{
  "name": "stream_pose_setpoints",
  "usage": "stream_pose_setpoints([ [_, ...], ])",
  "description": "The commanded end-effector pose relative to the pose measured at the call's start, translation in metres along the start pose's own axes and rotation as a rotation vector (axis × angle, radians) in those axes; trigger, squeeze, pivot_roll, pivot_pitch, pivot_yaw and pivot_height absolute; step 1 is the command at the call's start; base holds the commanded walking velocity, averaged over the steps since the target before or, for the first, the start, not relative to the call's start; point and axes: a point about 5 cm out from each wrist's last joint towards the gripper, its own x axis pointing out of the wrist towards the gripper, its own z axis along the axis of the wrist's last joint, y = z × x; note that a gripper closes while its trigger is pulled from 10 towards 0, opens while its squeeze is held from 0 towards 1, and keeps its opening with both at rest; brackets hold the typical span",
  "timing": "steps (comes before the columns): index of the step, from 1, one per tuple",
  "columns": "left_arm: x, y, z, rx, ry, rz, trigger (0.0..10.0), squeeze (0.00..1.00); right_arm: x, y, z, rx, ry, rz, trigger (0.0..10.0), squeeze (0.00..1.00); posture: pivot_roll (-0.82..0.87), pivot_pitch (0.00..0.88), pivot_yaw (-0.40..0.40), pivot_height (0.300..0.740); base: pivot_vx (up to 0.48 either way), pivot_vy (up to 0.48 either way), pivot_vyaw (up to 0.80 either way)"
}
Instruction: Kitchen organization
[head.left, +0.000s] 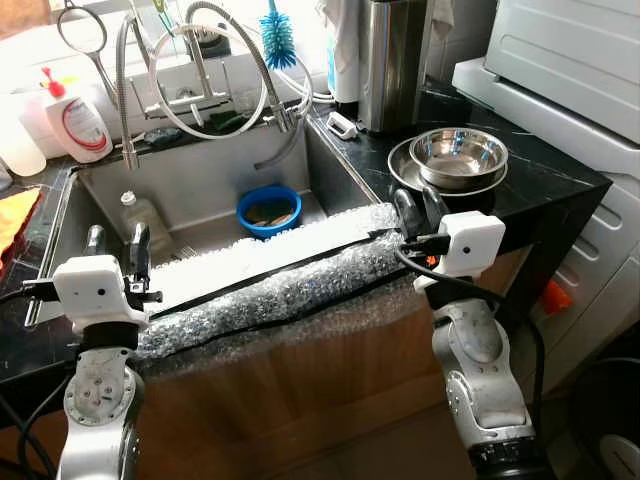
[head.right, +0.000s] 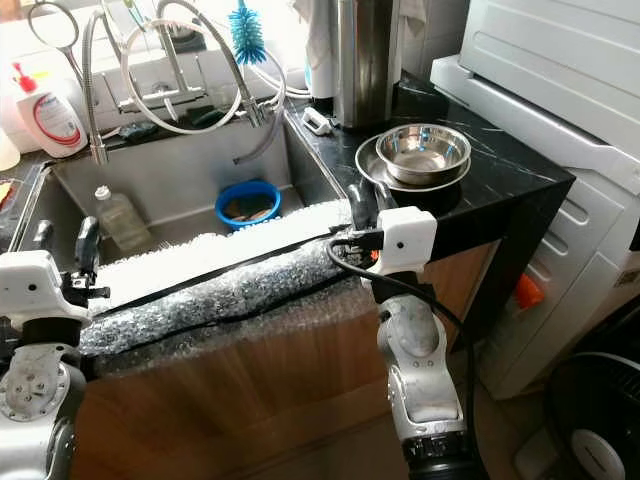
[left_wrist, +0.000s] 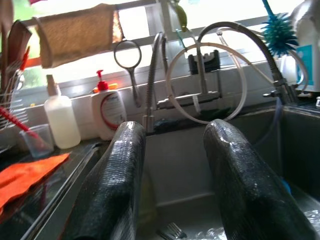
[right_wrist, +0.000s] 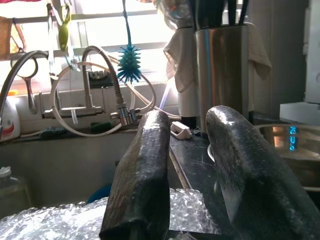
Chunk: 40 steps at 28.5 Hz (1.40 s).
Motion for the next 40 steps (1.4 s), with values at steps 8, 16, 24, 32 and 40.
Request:
stream_pose_setpoints([
  [8, -0.013, 0.004, -0.004, 0.004, 0.036, 0.059, 10.0, 0.0, 0.01, 0.004, 0.002, 0.005, -0.003, 0.057, 10.0, 0.0, -0.12, 0.0, 0.032, 0.74, 0.0, 0.0, 0.0],
  [16, -0.011, 0.003, 0.0, 0.001, 0.027, 0.039, 10.0, 0.0, 0.012, 0.015, -0.001, 0.037, 0.004, 0.078, 10.0, 0.0, -0.09, 0.0, 0.037, 0.74, 0.0, 0.0, 0.0],
  [24, -0.009, -0.003, 0.0, -0.007, 0.032, 0.015, 10.0, 0.0, 0.012, 0.017, -0.004, 0.049, 0.006, 0.075, 10.0, 0.0, -0.09, 0.0, 0.053, 0.74, 0.0, 0.0, 0.0],
  [32, -0.004, -0.007, 0.0, -0.022, 0.032, -0.008, 10.0, 0.0, 0.01, 0.017, -0.006, 0.051, 0.011, 0.067, 10.0, 0.0, -0.1, 0.0, 0.065, 0.74, 0.0, 0.0, 0.0],
  [40, 0.002, -0.011, 0.004, -0.045, 0.007, -0.05, 10.0, 0.0, 0.01, 0.015, -0.004, 0.051, -0.007, 0.028, 10.0, 0.0, -0.12, 0.0, 0.087, 0.74, 0.0, 0.0, 0.0],
])
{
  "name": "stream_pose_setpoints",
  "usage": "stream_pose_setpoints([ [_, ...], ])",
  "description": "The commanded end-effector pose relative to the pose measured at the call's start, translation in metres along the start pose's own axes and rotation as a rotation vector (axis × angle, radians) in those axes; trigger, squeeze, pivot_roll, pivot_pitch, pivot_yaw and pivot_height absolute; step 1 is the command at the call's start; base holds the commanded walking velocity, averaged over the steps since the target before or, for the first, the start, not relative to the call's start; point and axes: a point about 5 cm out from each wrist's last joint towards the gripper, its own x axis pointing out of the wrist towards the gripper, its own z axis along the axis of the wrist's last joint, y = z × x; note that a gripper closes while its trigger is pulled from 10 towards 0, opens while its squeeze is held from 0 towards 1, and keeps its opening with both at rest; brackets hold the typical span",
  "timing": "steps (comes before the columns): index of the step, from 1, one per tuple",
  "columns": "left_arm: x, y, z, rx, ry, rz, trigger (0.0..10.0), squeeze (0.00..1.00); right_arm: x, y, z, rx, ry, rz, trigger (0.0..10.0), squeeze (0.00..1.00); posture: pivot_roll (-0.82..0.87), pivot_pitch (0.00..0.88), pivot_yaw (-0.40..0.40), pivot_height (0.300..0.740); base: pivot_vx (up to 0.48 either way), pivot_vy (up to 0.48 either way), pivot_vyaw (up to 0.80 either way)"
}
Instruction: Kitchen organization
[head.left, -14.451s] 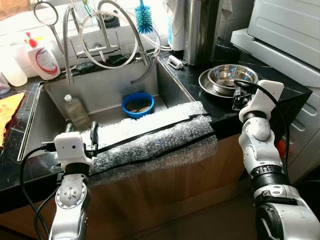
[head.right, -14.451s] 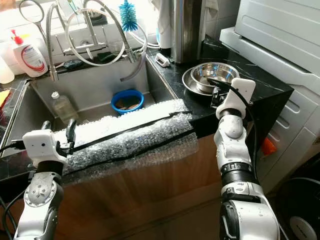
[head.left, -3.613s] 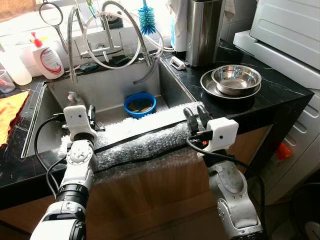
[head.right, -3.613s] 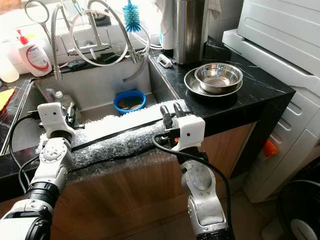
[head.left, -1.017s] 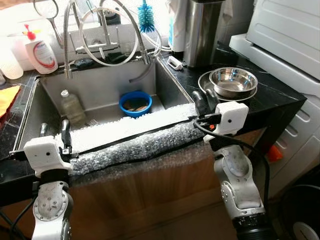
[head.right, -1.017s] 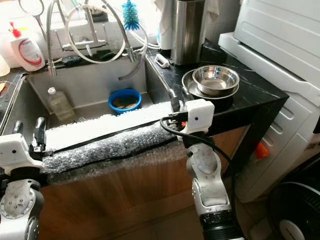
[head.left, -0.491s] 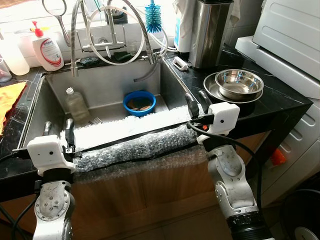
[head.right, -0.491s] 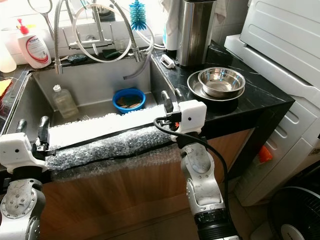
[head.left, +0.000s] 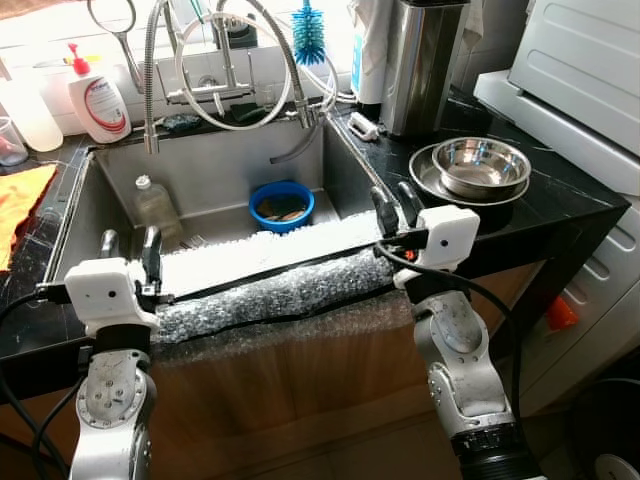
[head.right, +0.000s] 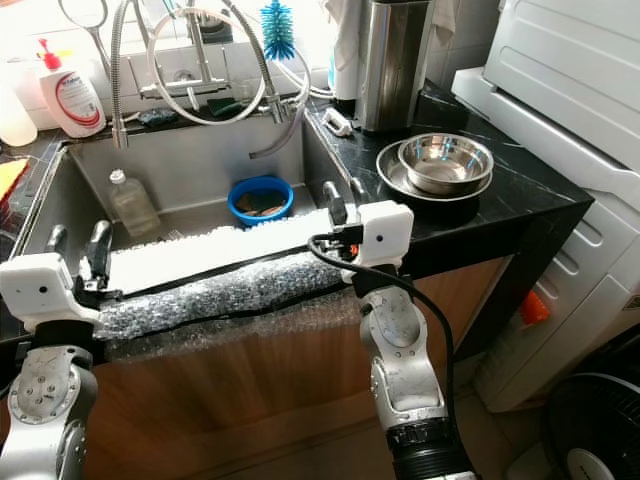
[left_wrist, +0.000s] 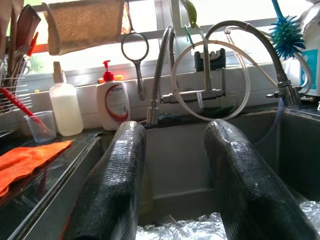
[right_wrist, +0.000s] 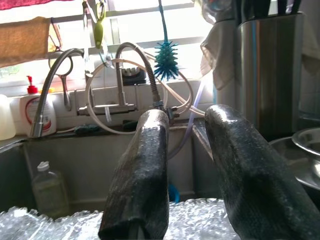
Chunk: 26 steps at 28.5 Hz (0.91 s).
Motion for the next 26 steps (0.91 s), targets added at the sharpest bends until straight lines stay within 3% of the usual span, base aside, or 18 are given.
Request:
stream_pose_setpoints([
  [1, 0.002, 0.001, -0.002, 0.0, 0.011, -0.014, 10.0, 0.0, 0.001, -0.003, 0.0, -0.01, -0.005, -0.016, 10.0, 0.0, -0.12, 0.0, 0.089, 0.74, 0.0, 0.0, 0.0],
  [12, 0.015, -0.009, -0.003, -0.001, -0.003, -0.06, 10.0, 0.0, 0.007, -0.023, 0.007, -0.063, -0.035, -0.077, 10.0, 0.0, -0.17, 0.0, 0.104, 0.74, 0.0, 0.0, 0.0],
  [19, 0.023, -0.014, -0.006, -0.016, -0.008, -0.071, 10.0, 0.0, 0.006, -0.028, 0.012, -0.078, -0.056, -0.101, 10.0, 0.0, -0.2, 0.0, 0.115, 0.74, 0.0, 0.0, 0.0],
  [26, 0.022, -0.014, -0.006, -0.015, -0.007, -0.075, 10.0, 0.0, 0.009, -0.026, 0.01, -0.07, -0.056, -0.098, 10.0, 0.0, -0.18, 0.0, 0.107, 0.74, 0.0, 0.0, 0.0],
])
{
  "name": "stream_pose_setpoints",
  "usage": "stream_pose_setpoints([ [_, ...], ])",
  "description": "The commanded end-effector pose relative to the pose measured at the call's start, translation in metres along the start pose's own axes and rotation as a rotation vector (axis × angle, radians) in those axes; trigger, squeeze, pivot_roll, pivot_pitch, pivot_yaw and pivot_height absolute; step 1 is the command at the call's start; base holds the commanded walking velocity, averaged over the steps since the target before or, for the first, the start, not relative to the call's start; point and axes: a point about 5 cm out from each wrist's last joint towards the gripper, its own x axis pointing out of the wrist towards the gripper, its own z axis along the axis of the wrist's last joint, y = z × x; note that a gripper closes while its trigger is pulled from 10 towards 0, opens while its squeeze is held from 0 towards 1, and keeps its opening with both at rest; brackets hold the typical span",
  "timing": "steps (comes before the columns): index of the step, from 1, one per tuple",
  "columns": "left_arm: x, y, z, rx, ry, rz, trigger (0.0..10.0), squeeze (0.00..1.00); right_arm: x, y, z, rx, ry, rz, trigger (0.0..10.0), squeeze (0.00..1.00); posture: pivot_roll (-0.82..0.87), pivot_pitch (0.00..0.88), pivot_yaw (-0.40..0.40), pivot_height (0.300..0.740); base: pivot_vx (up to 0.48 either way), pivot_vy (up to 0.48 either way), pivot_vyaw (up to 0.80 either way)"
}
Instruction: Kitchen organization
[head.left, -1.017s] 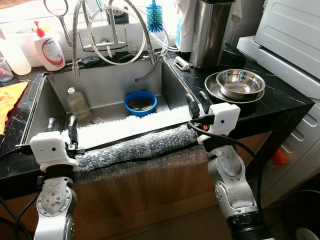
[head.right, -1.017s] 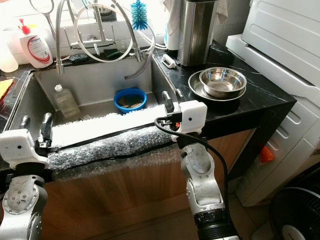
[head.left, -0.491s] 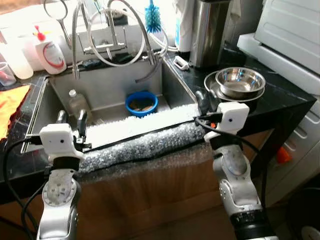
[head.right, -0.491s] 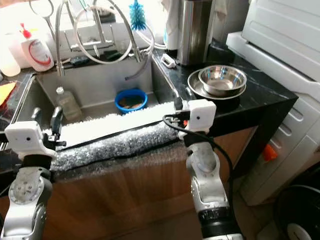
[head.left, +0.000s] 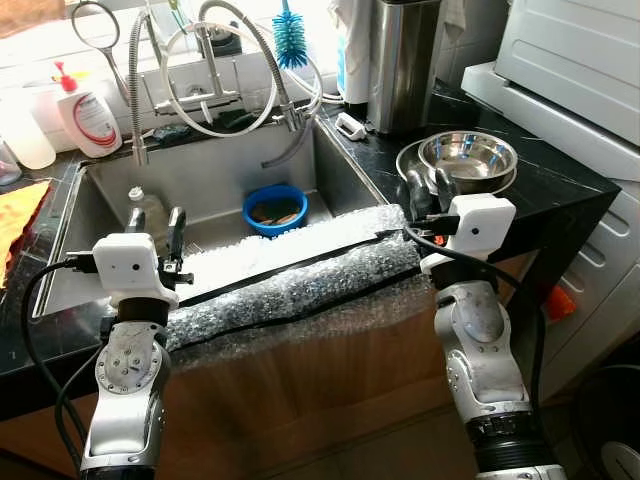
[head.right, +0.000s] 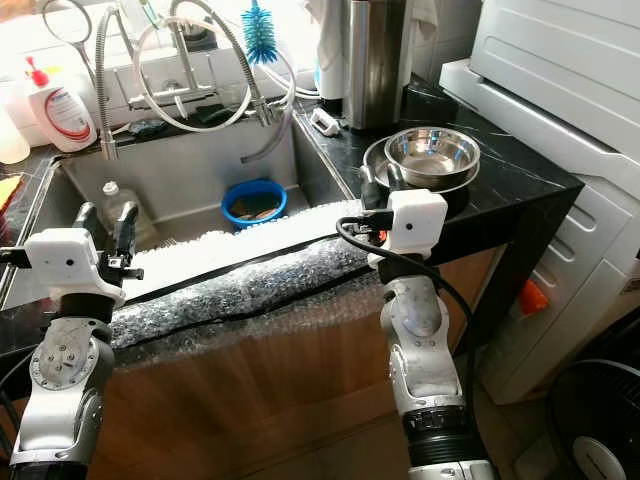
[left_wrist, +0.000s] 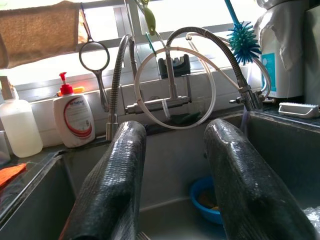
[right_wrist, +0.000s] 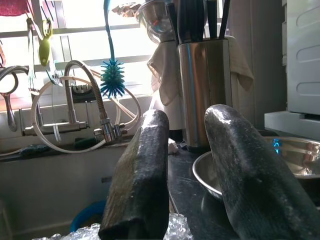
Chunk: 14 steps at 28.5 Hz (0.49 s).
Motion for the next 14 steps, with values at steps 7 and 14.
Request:
stream_pose_setpoints([
  [7, -0.007, 0.009, 0.001, 0.022, 0.006, 0.011, 10.0, 0.0, 0.008, 0.013, 0.001, 0.02, -0.014, 0.04, 10.0, 0.0, -0.14, 0.0, 0.103, 0.74, 0.0, 0.0, 0.0],
  [14, -0.017, 0.008, 0.001, 0.008, 0.019, 0.019, 10.0, 0.0, 0.002, 0.012, -0.004, 0.034, 0.003, 0.04, 10.0, 0.0, -0.1, 0.0, 0.091, 0.74, 0.0, 0.0, 0.0],
])
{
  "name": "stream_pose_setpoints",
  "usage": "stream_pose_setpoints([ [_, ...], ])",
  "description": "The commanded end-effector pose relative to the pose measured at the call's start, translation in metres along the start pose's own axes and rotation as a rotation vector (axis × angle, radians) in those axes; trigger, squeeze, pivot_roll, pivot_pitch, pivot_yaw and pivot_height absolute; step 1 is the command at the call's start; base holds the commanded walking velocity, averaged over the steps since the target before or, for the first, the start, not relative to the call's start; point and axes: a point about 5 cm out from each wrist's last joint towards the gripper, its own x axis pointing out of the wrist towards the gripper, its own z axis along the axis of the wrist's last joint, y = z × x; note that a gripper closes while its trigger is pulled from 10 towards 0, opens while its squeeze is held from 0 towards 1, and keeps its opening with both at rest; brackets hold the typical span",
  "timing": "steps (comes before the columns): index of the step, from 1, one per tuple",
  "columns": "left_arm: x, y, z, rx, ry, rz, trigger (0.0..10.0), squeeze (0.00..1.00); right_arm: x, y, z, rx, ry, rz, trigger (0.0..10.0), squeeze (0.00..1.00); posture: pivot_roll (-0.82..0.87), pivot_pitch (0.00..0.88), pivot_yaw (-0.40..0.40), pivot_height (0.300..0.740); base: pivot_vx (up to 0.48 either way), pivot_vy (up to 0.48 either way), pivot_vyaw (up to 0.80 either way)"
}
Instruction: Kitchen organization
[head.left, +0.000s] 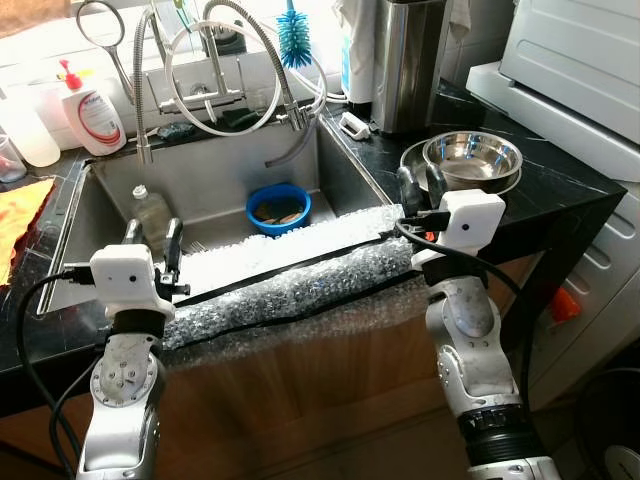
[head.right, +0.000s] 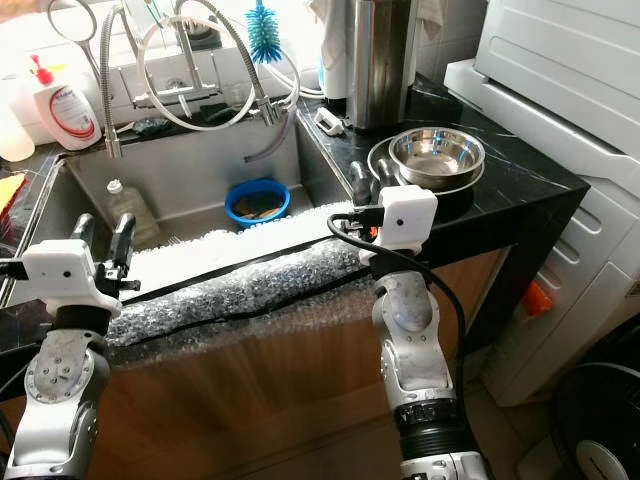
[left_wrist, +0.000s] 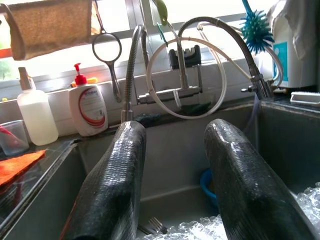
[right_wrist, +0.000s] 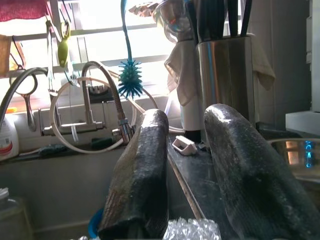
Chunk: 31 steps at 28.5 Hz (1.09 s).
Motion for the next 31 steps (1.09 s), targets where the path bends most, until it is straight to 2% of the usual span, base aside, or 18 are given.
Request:
stream_pose_setpoints([
  [1, -0.002, 0.002, 0.003, -0.009, 0.001, 0.006, 10.0, 0.0, -0.002, 0.002, -0.002, 0.01, 0.011, 0.008, 10.0, 0.0, -0.1, 0.0, 0.089, 0.74, 0.0, 0.0, 0.0],
  [5, -0.008, 0.004, -0.004, -0.041, 0.031, 0.028, 10.0, 0.0, -0.004, 0.002, -0.005, 0.0, 0.021, 0.018, 10.0, 0.0, -0.1, 0.0, 0.076, 0.74, 0.0, 0.0, 0.0],
  [16, -0.006, 0.0, -0.003, -0.059, 0.015, 0.051, 10.0, 0.0, -0.008, -0.002, -0.012, -0.012, 0.054, 0.029, 10.0, 0.0, -0.09, 0.0, 0.044, 0.74, 0.0, 0.0, 0.0],
  [20, -0.006, 0.004, 0.0, -0.058, 0.007, 0.05, 10.0, 0.0, -0.015, 0.001, -0.019, -0.003, 0.081, 0.026, 10.0, 0.0, -0.07, 0.0, 0.041, 0.74, 0.0, 0.0, 0.0],
  [24, -0.006, 0.007, 0.0, -0.049, 0.006, 0.051, 10.0, 0.0, -0.014, 0.008, -0.017, 0.01, 0.072, 0.042, 10.0, 0.0, -0.07, 0.0, 0.052, 0.74, 0.0, 0.0, 0.0],
  [31, -0.007, 0.006, 0.004, -0.04, -0.005, 0.041, 10.0, 0.0, -0.025, -0.003, -0.011, -0.012, 0.064, -0.03, 10.0, 0.0, -0.07, 0.0, 0.052, 0.74, 0.0, 0.0, 0.0],
])
